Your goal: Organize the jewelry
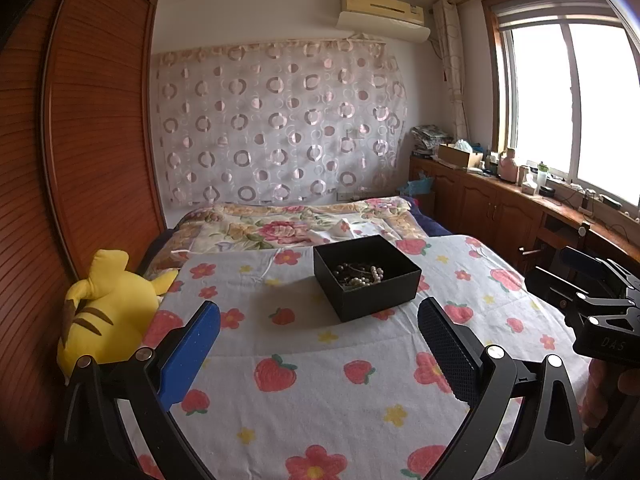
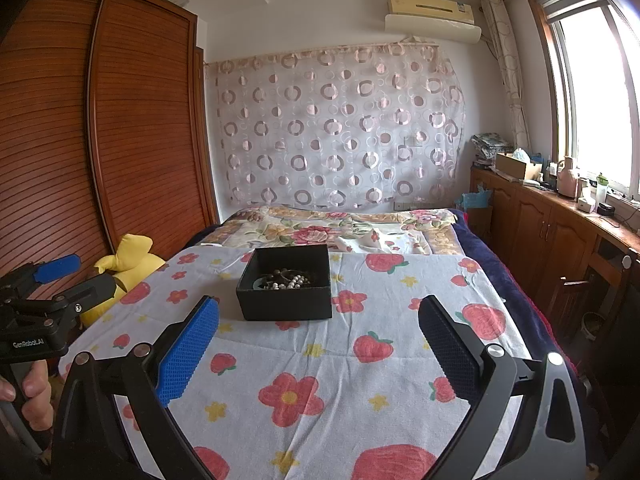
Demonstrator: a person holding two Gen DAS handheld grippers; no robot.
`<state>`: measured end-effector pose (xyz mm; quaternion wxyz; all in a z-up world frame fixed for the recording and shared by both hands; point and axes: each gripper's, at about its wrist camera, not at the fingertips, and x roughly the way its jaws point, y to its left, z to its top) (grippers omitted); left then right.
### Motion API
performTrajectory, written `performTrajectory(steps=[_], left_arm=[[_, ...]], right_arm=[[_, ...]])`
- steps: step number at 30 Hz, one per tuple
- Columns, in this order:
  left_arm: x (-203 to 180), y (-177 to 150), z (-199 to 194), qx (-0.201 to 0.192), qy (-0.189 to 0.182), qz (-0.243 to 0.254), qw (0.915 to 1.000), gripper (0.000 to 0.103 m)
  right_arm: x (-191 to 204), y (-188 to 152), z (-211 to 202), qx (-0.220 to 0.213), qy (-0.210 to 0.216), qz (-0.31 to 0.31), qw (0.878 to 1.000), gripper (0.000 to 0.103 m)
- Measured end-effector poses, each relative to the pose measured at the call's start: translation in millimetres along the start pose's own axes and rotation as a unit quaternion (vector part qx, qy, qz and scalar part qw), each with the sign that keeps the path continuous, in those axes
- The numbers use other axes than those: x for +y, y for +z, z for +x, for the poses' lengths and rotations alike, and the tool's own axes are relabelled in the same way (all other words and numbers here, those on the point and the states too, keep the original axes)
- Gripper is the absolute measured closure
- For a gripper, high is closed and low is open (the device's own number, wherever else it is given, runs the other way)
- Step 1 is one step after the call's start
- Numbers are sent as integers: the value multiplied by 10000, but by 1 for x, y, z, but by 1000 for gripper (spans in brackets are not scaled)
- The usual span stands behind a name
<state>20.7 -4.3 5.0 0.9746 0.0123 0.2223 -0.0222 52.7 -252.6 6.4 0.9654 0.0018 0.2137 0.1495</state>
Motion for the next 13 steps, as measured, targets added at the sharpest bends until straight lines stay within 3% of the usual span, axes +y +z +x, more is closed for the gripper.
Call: performTrajectory(steps=[13], left_arm=[[1, -1, 1, -5, -8, 1, 10000, 8]], right_arm=[[-1, 0, -2, -5, -3, 1, 10000, 2]])
